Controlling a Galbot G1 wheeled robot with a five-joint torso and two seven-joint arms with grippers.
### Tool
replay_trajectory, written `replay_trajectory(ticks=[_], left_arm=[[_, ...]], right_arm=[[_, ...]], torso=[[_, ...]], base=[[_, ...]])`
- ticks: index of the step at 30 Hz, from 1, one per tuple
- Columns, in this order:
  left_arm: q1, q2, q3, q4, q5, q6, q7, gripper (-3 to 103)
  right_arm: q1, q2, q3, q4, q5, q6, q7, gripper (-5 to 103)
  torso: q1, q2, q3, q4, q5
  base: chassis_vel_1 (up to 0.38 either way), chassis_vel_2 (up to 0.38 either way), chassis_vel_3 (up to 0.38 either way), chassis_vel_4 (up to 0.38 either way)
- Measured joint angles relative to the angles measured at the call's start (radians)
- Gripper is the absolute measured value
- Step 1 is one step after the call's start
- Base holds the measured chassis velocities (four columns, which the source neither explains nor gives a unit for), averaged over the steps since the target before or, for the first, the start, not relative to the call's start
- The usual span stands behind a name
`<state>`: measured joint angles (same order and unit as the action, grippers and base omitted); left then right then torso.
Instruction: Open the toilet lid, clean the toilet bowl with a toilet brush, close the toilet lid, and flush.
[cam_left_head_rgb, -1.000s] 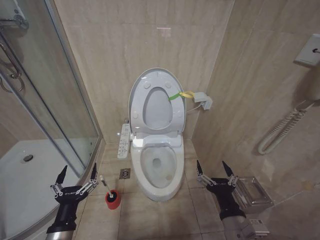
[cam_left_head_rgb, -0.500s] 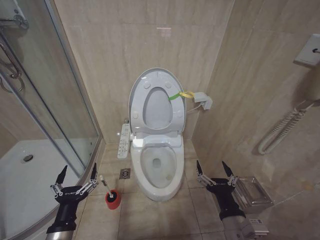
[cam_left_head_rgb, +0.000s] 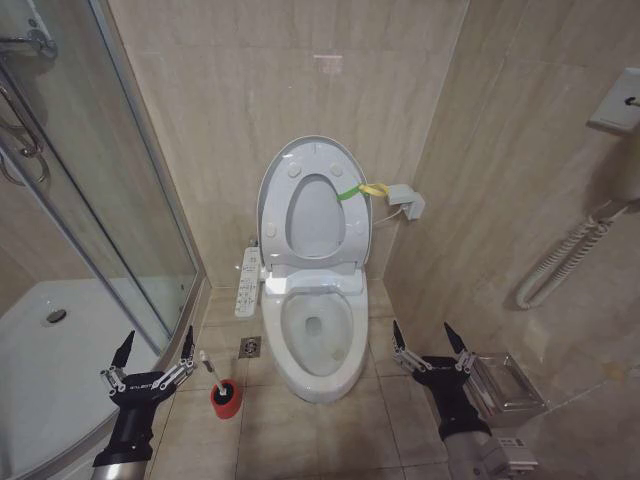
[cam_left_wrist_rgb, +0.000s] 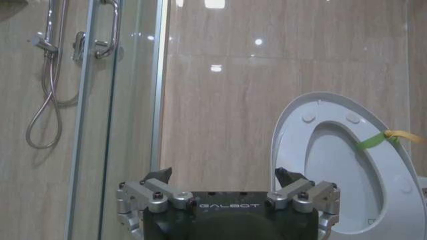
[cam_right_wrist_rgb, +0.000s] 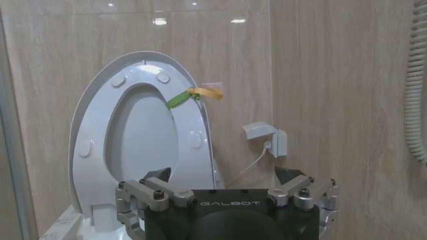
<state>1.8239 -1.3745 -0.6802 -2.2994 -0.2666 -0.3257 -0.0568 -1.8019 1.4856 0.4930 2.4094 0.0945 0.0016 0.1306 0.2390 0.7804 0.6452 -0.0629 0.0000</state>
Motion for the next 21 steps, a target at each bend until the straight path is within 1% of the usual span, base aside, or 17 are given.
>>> replay_trajectory(ticks=[21], left_arm=[[0.000, 0.000, 0.000, 0.000, 0.000, 0.000, 0.000, 100]], right_arm=[[0.000, 0.000, 0.000, 0.000, 0.000, 0.000, 0.000, 100]], torso=[[0.000, 0.000, 0.000, 0.0000, 0.0000]], base=[[0.000, 0.000, 0.000, 0.000]])
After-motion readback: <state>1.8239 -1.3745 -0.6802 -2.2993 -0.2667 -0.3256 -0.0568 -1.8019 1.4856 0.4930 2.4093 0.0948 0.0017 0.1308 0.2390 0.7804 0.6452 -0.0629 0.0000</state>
